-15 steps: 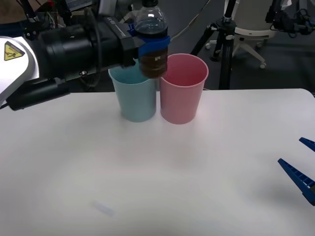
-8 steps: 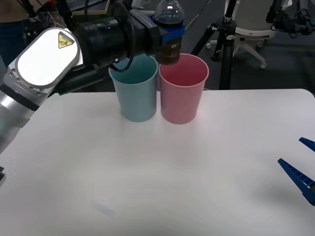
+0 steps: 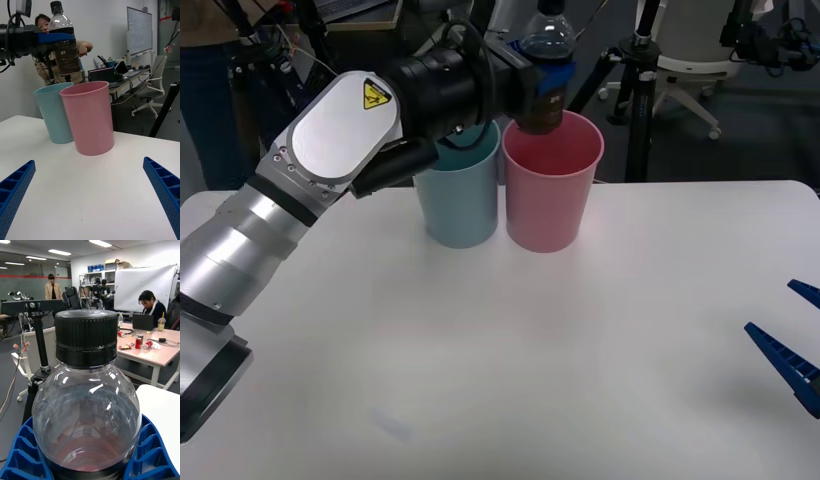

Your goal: Grasp the object on the table and drop it into the matching bin: aluminum can to the light blue bin, PET bottle to the pink bin.

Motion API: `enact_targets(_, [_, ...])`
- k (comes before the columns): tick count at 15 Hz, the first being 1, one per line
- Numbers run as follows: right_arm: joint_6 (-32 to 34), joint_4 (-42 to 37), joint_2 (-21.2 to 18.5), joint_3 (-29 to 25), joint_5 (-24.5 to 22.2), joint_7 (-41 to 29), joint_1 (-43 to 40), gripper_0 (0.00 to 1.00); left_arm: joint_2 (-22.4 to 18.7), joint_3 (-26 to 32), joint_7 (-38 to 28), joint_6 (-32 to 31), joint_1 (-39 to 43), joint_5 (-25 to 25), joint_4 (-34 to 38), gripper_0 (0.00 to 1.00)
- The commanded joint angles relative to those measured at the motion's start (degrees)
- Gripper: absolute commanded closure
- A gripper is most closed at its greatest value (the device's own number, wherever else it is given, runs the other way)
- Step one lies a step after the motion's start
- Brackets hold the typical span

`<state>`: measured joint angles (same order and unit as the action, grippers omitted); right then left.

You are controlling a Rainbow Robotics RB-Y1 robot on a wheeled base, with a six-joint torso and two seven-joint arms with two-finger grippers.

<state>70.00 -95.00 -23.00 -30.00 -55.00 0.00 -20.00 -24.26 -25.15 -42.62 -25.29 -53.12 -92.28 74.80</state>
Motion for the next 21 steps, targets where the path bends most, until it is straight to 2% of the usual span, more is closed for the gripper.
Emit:
enact_targets(1, [0.0,0.0,0.0,0.0,0.0,0.0,0.0,0.0,1.8,0.0,0.2,1.8,-0.5,-1.0,-1.8,1.0])
enact_targets(4, [0.0,0.0,0.0,0.0,0.0,0.0,0.0,0.0,4.2,0.0,0.2,3.4,-2.3,-2.3,-6.1,1.0])
enact_targets(7, [0.0,0.0,0.0,0.0,0.0,0.0,0.0,0.0,6.2,0.0,-0.7,5.1,-2.4,-4.8,-7.2,1.0])
enact_targets(19, [0.0,0.0,0.0,0.0,0.0,0.0,0.0,0.0,7.1,-2.3,-2.6,5.2,-2.4,-3.8,-7.5,1.0])
enact_targets(20, [0.0,0.0,0.0,0.0,0.0,0.0,0.0,0.0,6.9,-2.3,-2.8,5.9,-2.4,-3.7,-7.5,0.96])
enact_targets(21, [0.0,0.0,0.0,0.0,0.0,0.0,0.0,0.0,7.0,-2.3,-2.8,6.5,-2.4,-3.5,-7.5,0.65])
